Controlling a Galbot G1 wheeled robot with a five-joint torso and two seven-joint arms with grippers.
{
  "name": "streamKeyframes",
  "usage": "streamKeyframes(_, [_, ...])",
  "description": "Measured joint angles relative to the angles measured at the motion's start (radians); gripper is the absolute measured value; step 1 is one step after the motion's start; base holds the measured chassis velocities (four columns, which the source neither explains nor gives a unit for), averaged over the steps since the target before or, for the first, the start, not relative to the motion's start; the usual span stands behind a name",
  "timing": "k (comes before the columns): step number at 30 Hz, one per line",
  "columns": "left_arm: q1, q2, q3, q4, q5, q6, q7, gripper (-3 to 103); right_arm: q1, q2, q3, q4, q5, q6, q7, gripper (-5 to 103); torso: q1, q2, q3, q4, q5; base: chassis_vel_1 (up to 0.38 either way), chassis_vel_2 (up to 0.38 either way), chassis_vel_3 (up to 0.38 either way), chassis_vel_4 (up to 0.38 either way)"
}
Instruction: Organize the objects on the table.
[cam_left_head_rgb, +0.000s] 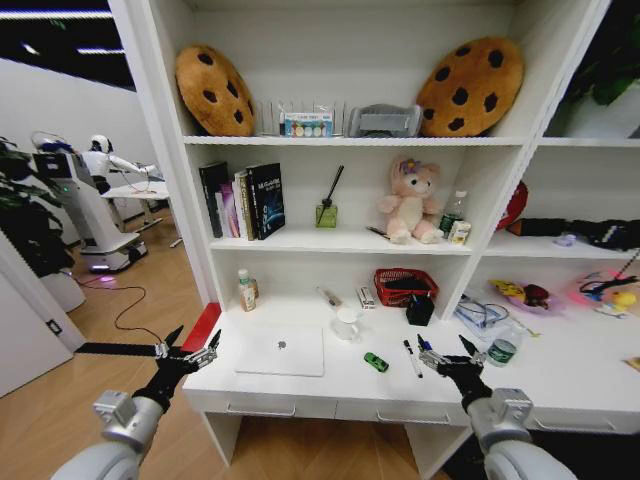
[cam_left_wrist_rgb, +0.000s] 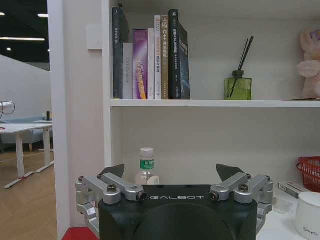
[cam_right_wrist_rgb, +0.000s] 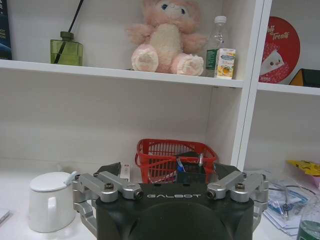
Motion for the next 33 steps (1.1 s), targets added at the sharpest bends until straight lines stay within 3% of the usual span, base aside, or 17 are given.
streamKeyframes(12, [-0.001,0.0,0.001,0.001,-0.001,0.001,-0.001,100,0.018,-0.042,-0.035,-0.031,-0.002,0.027,-0.023,100,0.0,0.0,0.0,0.0,0.0002,-0.211,-0.217,0.212,0.206])
streamKeyframes(15, [-0.001,0.0,0.001,0.001,-0.001,0.001,-0.001,100,0.041,-0.104,-0.106,-0.078,-0.004,0.007,-0.059,100,0.0,0.0,0.0,0.0001,0.0012,-0.114,-0.155,0.119,0.166])
streamKeyframes(17, [-0.001,0.0,0.001,0.001,-0.001,0.001,-0.001,100,0.07,-0.183,-0.155,-0.13,-0.016,0.009,-0.098,100,0.0,0.0,0.0,-0.0008,0.0002,-0.046,-0.1,0.036,0.029])
streamKeyframes(18, [-0.001,0.0,0.001,0.001,-0.001,0.001,-0.001,100,0.07,-0.183,-0.155,-0.13,-0.016,0.009,-0.098,100,0.0,0.0,0.0,-0.0008,0.0002,-0.046,-0.057,0.036,0.029])
streamKeyframes(19, [-0.001,0.0,0.001,0.001,-0.001,0.001,-0.001,100,0.098,-0.253,-0.196,-0.163,-0.005,0.003,-0.123,100,0.0,0.0,0.0,-0.0003,0.0006,-0.046,0.053,0.013,-0.023])
streamKeyframes(21, [-0.001,0.0,0.001,0.001,-0.001,0.001,-0.002,100,0.15,-0.336,-0.249,-0.194,0.052,-0.018,-0.159,100,0.0,0.0,0.0,0.0004,-0.0009,0.049,0.071,-0.016,-0.033])
streamKeyframes(22, [-0.001,0.0,0.001,0.001,-0.001,0.001,-0.002,100,0.15,-0.336,-0.249,-0.194,0.052,-0.018,-0.159,100,0.0,0.0,0.0,0.0004,-0.0009,0.07,0.09,-0.016,-0.033])
streamKeyframes(26, [-0.001,0.0,0.001,0.001,-0.001,0.001,-0.002,100,0.25,-0.444,-0.338,-0.238,0.149,-0.06,-0.242,100,0.0,0.0,0.0,0.0003,-0.0006,0.057,0.062,-0.02,-0.039])
streamKeyframes(28, [-0.001,0.0,0.001,0.001,-0.001,0.001,-0.002,100,0.275,-0.465,-0.365,-0.241,0.189,-0.084,-0.244,100,0.0,0.0,0.0,0.0003,-0.0007,0.0,0.0,0.0,0.0])
streamKeyframes(30, [-0.001,0.0,0.001,0.001,-0.001,0.001,-0.002,100,0.324,-0.5,-0.432,-0.242,0.293,-0.169,-0.215,100,0.0,0.0,0.0,-0.0001,0.0003,0.0,0.0,0.0,0.0])
streamKeyframes(33, [-0.001,0.0,0.001,0.001,-0.001,0.001,-0.002,100,0.348,-0.507,-0.466,-0.241,0.356,-0.226,-0.182,100,0.0,0.0,0.0,-0.0002,0.0002,0.0,0.0,0.0,0.0])
